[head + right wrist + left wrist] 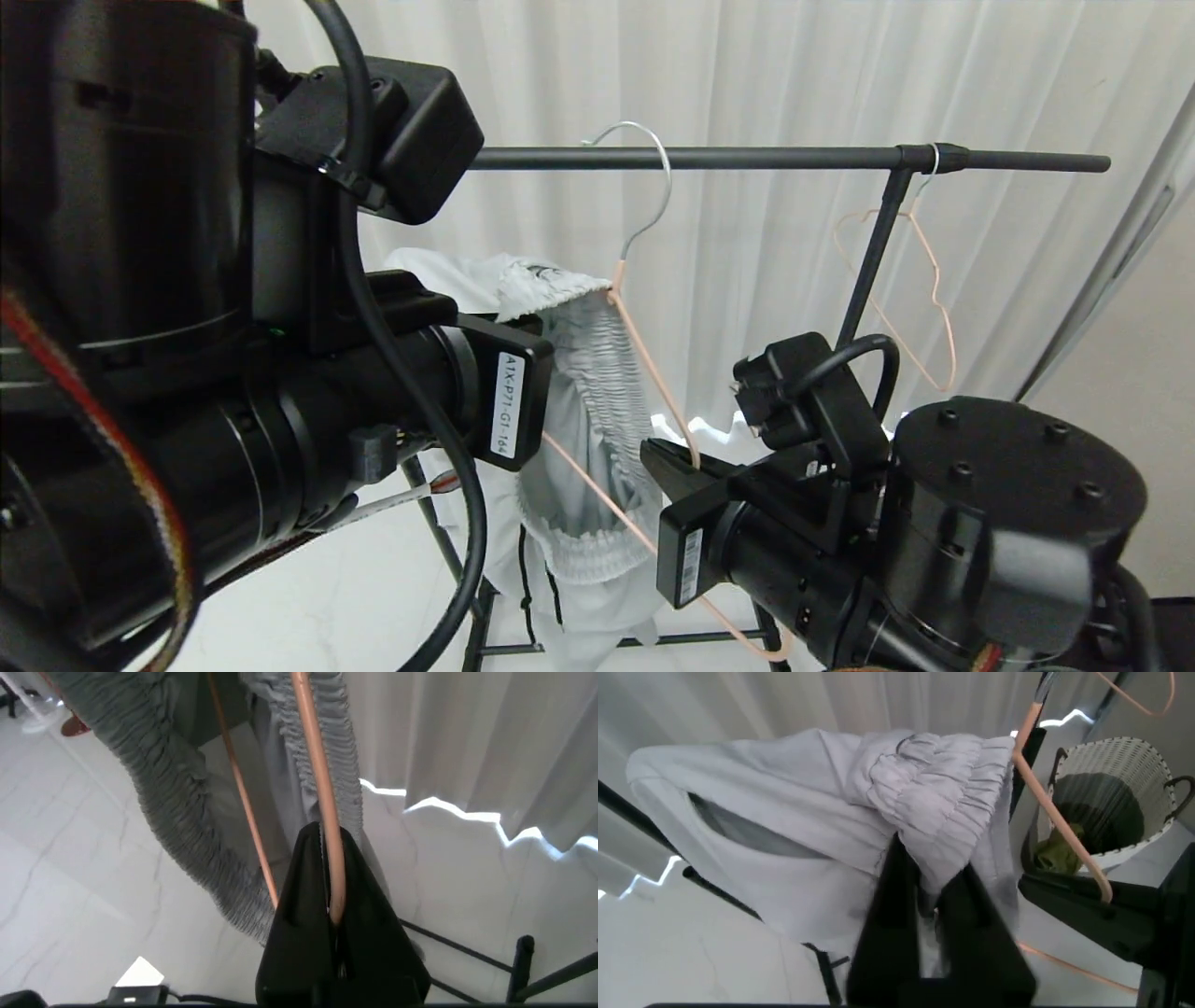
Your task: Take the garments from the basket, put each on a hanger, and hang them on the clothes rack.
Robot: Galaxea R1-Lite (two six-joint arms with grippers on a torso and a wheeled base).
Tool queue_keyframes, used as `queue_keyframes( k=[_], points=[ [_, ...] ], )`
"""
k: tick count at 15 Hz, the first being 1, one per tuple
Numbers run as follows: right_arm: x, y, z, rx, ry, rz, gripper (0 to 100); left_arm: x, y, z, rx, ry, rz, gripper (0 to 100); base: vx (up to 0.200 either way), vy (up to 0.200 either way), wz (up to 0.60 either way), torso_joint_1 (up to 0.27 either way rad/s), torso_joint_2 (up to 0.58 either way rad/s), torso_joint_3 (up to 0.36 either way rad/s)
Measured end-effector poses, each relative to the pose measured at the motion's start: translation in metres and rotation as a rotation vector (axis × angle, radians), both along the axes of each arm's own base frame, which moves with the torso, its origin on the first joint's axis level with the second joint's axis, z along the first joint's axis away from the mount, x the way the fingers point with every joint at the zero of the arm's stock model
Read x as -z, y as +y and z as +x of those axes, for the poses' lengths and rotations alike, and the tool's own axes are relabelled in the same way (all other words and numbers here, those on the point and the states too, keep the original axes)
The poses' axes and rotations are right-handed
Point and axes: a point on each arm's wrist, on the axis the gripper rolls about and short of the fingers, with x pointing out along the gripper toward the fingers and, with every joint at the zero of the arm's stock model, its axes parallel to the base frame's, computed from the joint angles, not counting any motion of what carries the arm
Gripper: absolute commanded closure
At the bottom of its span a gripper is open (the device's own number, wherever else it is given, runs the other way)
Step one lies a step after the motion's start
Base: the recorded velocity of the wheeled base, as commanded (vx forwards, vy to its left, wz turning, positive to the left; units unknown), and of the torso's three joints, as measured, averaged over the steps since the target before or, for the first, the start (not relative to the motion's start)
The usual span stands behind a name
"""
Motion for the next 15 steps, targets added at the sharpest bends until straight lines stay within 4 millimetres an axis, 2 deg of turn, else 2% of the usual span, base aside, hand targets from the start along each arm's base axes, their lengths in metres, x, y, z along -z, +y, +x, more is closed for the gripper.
queue_keyframes(
  k=[10, 15],
  points=[
    [-0.014, -0.006, -0.006, -0.014, -0.054, 0.054, 100, 0.016, 0.010, -0.012, 0.018, 0.028, 0.038, 0, 0.000, 0.000, 0.00, 0.000, 0.00, 0.000],
    [-0.019, -0.016, -0.010, -0.013, -0.171, 0.063, 100, 0.022, 0.030, -0.020, 0.017, 0.017, 0.076, 0, 0.000, 0.000, 0.00, 0.000, 0.00, 0.000]
  ],
)
